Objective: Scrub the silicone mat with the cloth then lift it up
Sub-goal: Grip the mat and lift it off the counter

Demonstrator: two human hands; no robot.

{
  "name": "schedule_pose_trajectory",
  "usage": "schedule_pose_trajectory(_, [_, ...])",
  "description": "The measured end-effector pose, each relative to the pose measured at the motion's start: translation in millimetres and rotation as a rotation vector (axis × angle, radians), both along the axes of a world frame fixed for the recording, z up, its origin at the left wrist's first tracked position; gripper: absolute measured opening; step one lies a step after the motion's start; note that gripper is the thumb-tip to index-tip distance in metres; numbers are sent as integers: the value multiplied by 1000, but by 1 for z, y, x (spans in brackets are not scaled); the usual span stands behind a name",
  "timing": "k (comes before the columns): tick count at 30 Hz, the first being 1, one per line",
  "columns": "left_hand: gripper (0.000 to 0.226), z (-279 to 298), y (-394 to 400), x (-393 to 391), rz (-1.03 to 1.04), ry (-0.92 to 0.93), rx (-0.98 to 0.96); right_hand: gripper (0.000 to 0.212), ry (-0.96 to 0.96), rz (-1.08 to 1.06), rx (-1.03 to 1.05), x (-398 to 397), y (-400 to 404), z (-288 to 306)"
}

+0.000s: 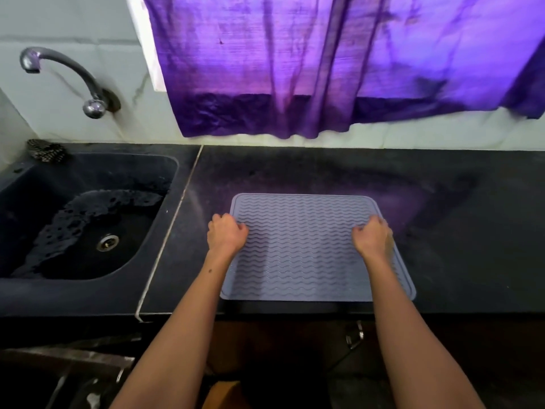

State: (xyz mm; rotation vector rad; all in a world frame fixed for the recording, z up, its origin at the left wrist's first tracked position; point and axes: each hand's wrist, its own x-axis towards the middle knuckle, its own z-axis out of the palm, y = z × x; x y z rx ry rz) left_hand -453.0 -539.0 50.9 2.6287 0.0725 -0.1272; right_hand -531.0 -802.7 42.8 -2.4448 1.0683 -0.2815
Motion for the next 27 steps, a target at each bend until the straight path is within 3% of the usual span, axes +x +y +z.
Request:
schedule_pose_trajectory(10, [45,-6,-5,9,145,130,-32,60,188,-183,179,-8,-32,-2])
schedule_pose_trajectory(18, [51,-4,-8,27,235,201,-129,54,102,-232,249,-6,-45,10])
schedule_pose_trajectory(22, [45,-4,-4,34,251,220,-187,39,81,-249,293,-2,-50,16])
schedule_pose_trajectory(27, [34,-4,2,44,225,224,-212,35,77,-264,256,6,-53,33])
